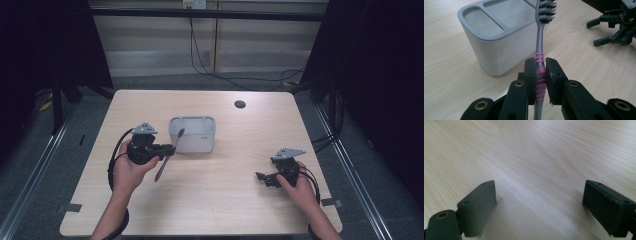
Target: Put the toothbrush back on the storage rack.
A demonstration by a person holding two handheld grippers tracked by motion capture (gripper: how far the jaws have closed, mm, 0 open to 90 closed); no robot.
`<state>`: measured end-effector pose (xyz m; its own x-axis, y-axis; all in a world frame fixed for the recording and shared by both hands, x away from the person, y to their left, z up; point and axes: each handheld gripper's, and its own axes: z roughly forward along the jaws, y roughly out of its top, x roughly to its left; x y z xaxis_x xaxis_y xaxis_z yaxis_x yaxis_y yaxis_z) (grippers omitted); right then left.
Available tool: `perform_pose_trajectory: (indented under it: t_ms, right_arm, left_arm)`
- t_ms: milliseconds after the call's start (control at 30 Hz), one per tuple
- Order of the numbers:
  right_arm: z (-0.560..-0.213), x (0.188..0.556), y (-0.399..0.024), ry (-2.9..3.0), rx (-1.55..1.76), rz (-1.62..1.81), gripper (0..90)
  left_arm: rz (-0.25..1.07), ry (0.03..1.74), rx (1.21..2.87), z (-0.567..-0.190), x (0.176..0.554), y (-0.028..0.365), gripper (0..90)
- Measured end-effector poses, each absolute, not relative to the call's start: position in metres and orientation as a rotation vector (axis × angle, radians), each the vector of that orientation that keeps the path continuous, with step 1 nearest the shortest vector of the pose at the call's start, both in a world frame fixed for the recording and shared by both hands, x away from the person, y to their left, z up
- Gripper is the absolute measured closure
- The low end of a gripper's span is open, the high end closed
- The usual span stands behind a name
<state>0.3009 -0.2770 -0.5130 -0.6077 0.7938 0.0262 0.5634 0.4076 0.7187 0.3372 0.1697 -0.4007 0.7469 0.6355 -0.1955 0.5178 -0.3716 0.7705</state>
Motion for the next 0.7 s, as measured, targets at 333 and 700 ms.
perform_pose_trajectory:
  t_ms: [333,700]
  right_arm:
    - [-0.513,0.301,-0.277,2.349,1.176,1.014,11.3]
    - [-0.513,0.301,-0.277,2.349,1.176,1.014,11.3]
  left_arm:
    - [0.195,0.875,1.969,-0.392,0.34,0.17,79.9]
    - [0.241,0.875,1.893,-0.383,0.344,0.168,79.9]
